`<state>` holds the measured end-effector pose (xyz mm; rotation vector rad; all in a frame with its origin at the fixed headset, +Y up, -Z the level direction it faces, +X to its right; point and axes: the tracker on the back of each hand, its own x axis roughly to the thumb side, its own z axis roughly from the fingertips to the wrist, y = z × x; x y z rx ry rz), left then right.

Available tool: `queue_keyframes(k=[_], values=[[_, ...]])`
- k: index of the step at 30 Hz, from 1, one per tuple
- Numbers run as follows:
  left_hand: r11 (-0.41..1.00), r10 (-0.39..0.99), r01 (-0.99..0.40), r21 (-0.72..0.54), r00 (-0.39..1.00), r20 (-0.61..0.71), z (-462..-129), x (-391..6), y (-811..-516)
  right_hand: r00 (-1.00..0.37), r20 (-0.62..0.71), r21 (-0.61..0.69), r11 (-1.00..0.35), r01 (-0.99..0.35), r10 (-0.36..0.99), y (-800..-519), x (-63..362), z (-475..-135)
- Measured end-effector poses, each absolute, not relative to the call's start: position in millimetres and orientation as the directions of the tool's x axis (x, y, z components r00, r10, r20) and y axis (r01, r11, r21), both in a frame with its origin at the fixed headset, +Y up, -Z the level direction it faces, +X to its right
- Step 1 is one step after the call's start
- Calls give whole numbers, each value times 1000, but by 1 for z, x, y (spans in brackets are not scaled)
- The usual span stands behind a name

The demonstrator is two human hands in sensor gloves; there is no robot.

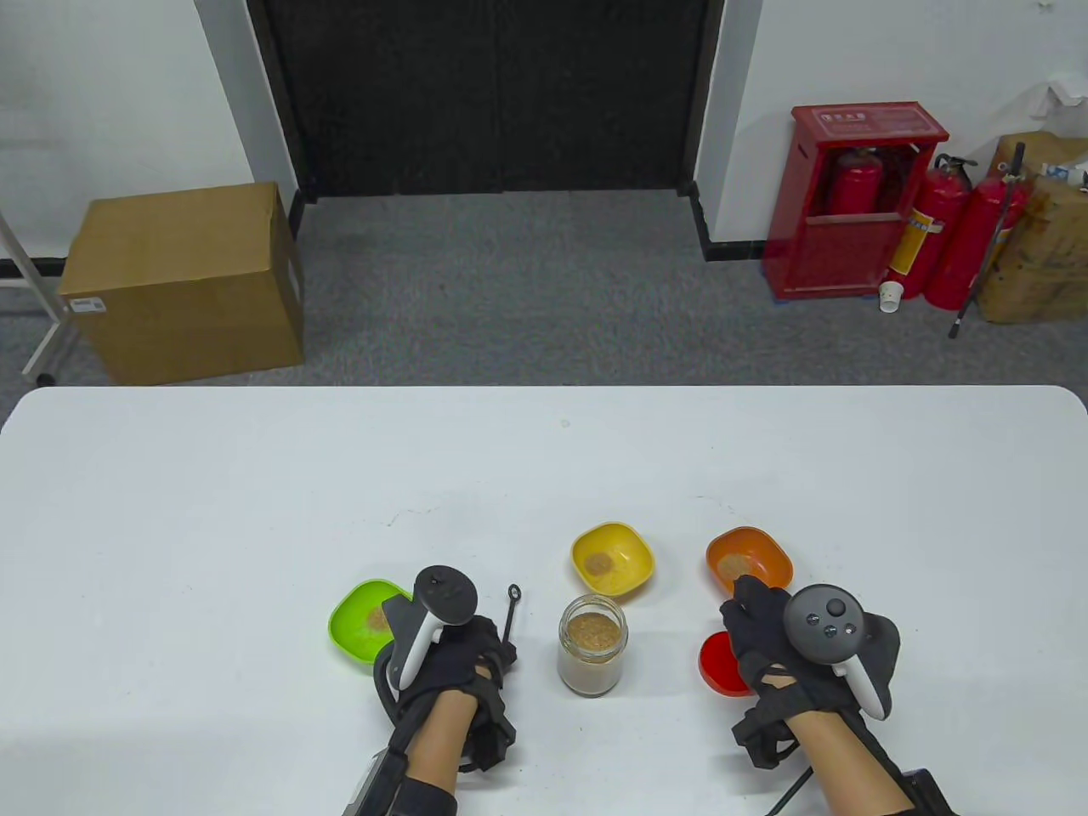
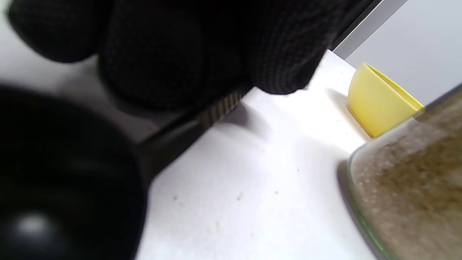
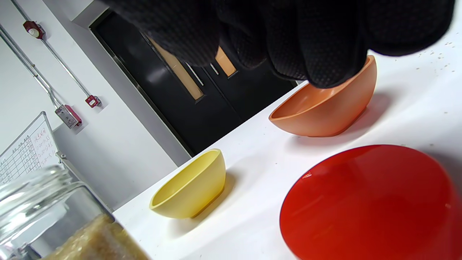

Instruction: Scoop brown sugar granules from jar into dishes

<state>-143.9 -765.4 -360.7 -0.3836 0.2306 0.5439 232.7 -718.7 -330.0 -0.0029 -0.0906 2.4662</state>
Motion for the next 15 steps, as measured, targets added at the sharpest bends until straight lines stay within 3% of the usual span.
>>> queue_keyframes(k=[15], values=[[800,434,-508,-320,858,-275,-353,-141,-760,-779,17,-66,-777,-626,627,-714,234,-328]])
